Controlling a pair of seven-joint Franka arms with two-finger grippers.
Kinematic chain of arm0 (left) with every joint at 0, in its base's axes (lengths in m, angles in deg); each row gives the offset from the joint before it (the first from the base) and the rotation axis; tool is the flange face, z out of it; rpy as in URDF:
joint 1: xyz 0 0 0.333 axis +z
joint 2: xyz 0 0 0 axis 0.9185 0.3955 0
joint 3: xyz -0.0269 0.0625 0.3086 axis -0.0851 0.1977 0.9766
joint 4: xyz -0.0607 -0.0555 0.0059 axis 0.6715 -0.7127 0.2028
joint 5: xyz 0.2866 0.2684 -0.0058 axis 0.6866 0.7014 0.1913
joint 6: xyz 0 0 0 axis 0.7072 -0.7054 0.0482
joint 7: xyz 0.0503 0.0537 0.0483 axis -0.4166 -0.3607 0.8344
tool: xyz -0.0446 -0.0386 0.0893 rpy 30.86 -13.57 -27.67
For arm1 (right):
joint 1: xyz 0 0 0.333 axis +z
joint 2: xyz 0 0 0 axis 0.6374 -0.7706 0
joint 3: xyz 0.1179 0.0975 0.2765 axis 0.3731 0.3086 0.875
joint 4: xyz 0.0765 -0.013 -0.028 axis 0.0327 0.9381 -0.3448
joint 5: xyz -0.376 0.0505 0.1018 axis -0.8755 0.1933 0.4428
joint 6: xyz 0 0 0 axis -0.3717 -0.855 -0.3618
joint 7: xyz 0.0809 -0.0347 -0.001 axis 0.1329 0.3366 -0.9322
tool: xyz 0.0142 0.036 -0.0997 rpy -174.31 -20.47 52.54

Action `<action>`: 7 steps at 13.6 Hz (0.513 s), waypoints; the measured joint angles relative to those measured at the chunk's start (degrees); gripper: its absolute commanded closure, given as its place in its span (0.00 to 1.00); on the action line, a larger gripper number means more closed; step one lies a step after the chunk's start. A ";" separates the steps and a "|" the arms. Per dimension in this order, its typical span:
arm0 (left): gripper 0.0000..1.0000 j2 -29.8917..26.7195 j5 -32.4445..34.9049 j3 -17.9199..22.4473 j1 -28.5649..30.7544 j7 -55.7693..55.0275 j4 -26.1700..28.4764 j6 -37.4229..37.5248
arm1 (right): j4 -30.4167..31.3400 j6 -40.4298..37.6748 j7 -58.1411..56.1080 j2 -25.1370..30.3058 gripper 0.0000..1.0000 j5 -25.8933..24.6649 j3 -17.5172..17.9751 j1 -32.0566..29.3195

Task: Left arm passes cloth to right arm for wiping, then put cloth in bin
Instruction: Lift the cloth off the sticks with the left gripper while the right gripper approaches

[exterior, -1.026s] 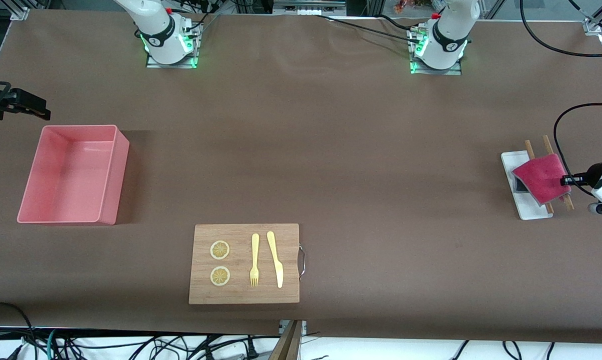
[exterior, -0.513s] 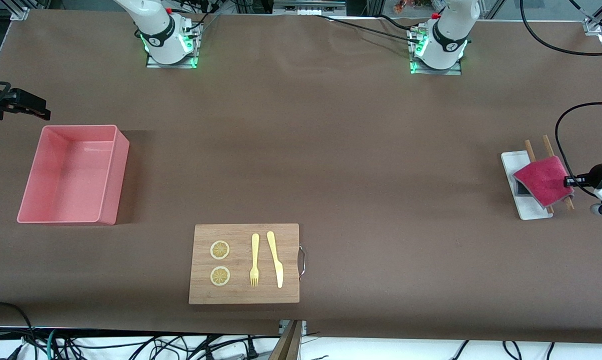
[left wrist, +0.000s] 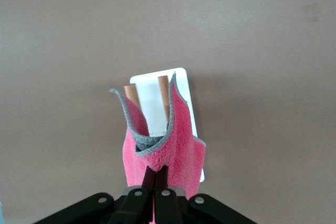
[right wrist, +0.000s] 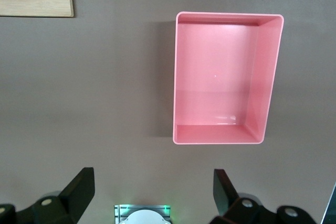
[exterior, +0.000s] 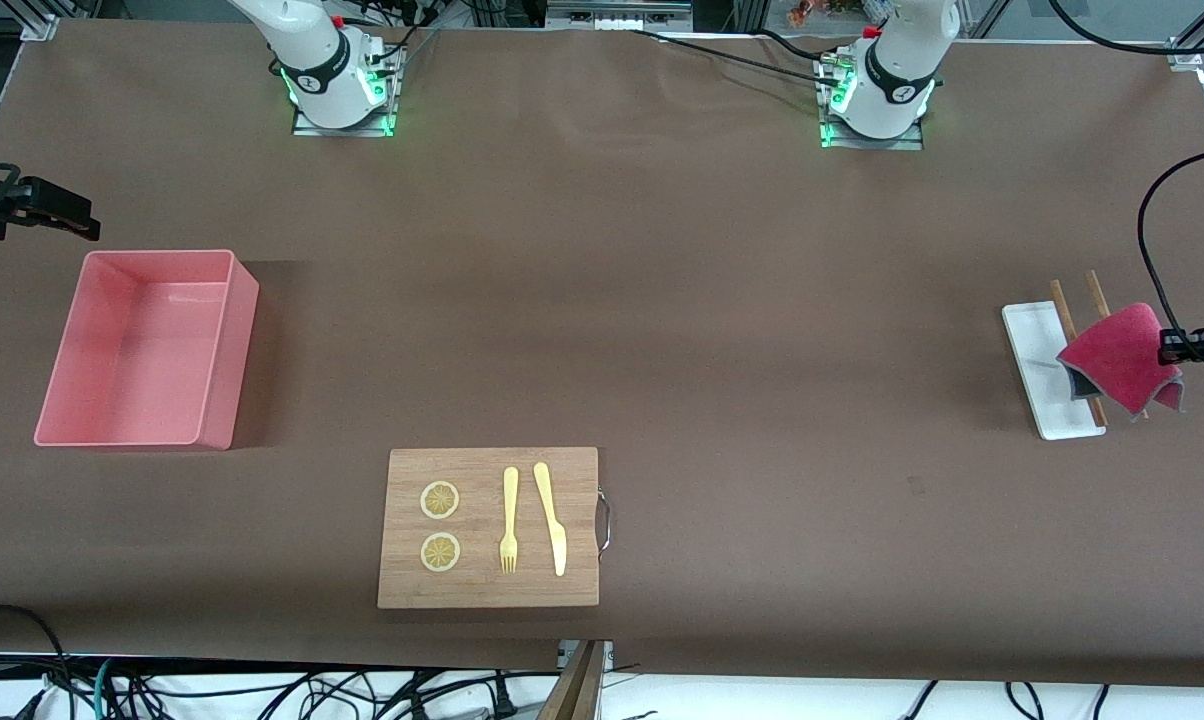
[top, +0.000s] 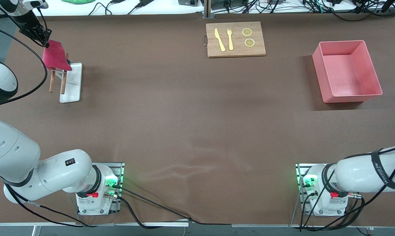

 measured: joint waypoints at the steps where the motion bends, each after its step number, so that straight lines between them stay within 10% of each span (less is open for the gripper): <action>1: 1.00 -0.16 -0.20 -0.50 -0.09 0.00 -0.18 0.36 | 0.00 0.00 0.00 -0.05 0.00 0.00 -0.03 -0.15; 7: 1.00 0.29 -2.44 -0.94 -0.15 0.14 -0.23 0.74 | 0.01 -0.03 0.00 -0.92 0.00 0.00 0.08 -0.62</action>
